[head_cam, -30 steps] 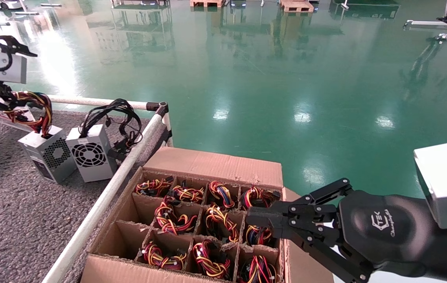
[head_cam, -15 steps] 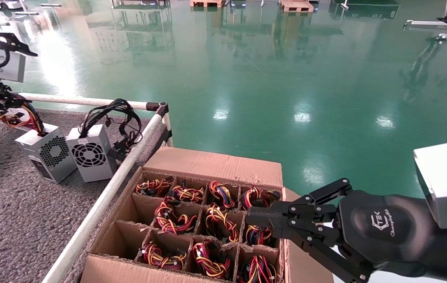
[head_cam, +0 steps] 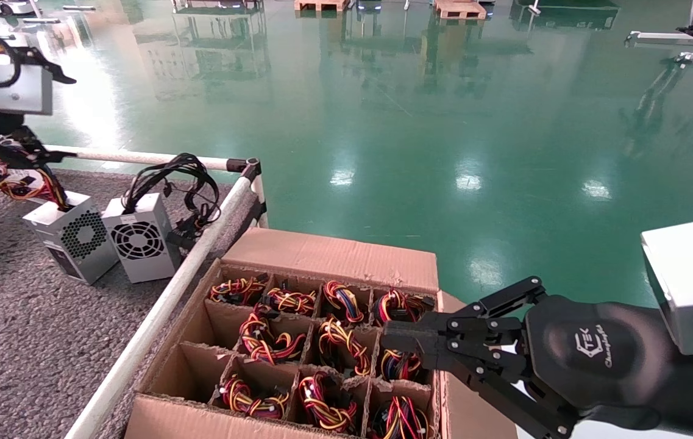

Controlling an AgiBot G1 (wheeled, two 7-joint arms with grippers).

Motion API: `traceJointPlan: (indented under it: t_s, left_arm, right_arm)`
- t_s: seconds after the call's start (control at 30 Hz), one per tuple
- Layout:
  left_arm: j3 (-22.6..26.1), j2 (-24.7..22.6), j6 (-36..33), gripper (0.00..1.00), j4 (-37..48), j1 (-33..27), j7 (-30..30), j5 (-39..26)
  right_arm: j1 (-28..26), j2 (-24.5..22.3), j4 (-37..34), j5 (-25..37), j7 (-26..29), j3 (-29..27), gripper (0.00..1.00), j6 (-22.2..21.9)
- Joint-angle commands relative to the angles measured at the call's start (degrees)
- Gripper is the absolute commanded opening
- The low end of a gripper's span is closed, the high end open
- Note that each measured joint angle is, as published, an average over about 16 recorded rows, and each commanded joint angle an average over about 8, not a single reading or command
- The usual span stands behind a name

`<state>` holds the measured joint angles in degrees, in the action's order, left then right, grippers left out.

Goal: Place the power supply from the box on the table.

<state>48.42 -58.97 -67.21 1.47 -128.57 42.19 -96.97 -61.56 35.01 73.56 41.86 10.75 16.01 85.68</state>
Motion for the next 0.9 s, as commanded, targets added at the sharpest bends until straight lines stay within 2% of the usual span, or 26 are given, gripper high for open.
traceJointPlan:
  t_s: [0.03, 0.07, 0.27, 0.33, 0.9]
  left_arm:
    - [-1.1, 0.2, -0.3, 1.00, 0.4, 0.4, -0.7, 1.2]
    - [-1.8, 0.3, -0.7, 1.00, 0.6, 0.7, -1.2, 2.0]
    - [-5.1, 1.2, -3.5, 1.00, 1.7, 2.2, -3.9, 6.3]
    - [-5.7, 1.4, -4.3, 1.00, 2.0, 2.5, -4.5, 7.2]
    - [-7.6, 2.5, -5.7, 1.00, -0.4, 5.2, -7.0, 10.2]
  right_arm:
    - [0.0, 0.0, 0.0, 0.0, 0.0, 0.0, 0.05, 0.0]
    - [0.0, 0.0, 0.0, 0.0, 0.0, 0.0, 0.11, 0.0]
    - [0.0, 0.0, 0.0, 0.0, 0.0, 0.0, 0.84, 0.0]
    - [0.0, 0.0, 0.0, 0.0, 0.0, 0.0, 0.99, 0.0]
    - [0.0, 0.0, 0.0, 0.0, 0.0, 0.0, 1.00, 0.0]
